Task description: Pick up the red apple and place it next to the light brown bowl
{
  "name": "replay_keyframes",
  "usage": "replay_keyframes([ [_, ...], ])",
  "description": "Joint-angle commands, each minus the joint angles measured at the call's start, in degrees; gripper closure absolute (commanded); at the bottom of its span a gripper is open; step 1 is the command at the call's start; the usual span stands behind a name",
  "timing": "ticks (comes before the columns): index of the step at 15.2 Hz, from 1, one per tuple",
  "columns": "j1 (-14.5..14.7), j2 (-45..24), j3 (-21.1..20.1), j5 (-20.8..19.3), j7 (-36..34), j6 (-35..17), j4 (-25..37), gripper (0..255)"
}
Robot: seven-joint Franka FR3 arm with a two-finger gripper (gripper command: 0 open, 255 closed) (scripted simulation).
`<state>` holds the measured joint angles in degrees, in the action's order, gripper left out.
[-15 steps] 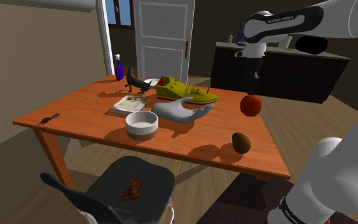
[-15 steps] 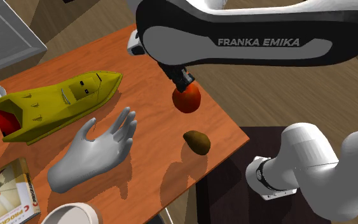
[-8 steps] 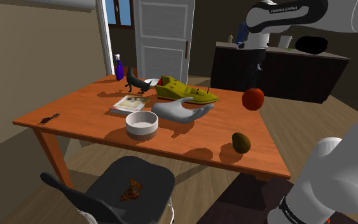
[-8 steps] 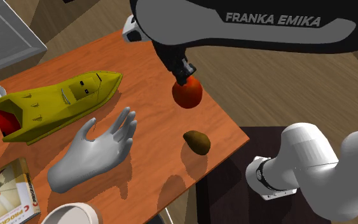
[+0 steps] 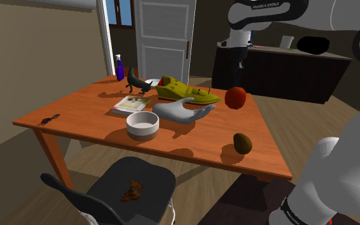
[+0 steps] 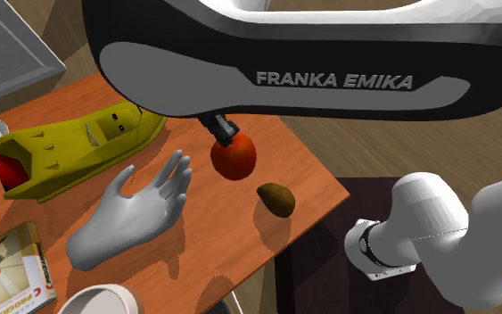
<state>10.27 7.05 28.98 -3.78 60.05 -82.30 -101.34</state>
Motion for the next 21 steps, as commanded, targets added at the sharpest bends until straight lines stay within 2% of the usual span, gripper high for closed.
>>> replay_keyframes([
  [1,1.1,-2.0,-1.1,1.5,-1.9,0.4,2.2,255],
  [7,3.6,-9.7,-3.5,6.1,-6.7,1.7,10.3,255],
  [13,5.2,-19.3,-5.6,10.7,-11.0,4.6,22.2,255],
  [18,5.1,-29.7,-7.3,14.9,-14.7,9.1,36.9,255],
  [21,3.8,-38.4,-8.6,17.9,-17.4,14.1,50.7,255],
])
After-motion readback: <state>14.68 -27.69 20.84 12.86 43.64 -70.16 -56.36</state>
